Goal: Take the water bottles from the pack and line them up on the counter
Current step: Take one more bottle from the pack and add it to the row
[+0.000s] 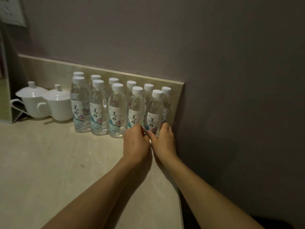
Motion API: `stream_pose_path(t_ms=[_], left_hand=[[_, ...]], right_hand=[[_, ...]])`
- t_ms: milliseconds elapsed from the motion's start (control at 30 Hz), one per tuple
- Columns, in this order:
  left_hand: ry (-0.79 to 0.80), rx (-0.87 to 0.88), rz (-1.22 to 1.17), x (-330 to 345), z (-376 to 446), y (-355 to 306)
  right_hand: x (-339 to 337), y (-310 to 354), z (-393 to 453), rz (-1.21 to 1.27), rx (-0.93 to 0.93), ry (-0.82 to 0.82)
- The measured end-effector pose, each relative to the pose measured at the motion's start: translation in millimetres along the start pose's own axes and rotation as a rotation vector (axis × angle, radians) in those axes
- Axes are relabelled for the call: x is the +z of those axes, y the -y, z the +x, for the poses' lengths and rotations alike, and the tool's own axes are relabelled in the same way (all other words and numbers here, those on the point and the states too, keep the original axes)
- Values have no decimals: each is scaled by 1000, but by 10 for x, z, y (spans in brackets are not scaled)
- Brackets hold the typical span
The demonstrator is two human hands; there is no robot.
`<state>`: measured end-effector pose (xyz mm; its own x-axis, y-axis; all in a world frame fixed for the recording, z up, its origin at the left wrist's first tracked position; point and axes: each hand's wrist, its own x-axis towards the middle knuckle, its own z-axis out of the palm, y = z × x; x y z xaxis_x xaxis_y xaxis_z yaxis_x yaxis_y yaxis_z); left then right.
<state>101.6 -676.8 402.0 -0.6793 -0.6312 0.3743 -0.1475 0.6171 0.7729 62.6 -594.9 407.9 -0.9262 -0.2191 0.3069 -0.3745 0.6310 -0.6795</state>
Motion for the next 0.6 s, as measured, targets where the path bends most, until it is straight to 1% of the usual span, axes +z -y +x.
stream_pose_path(t_ms=[433, 600], left_hand=[[35, 64, -28, -21, -6, 86], [68, 96, -37, -28, -28, 131]], right_hand=[[18, 55, -12, 0, 17, 18], [52, 62, -35, -10, 38, -12]])
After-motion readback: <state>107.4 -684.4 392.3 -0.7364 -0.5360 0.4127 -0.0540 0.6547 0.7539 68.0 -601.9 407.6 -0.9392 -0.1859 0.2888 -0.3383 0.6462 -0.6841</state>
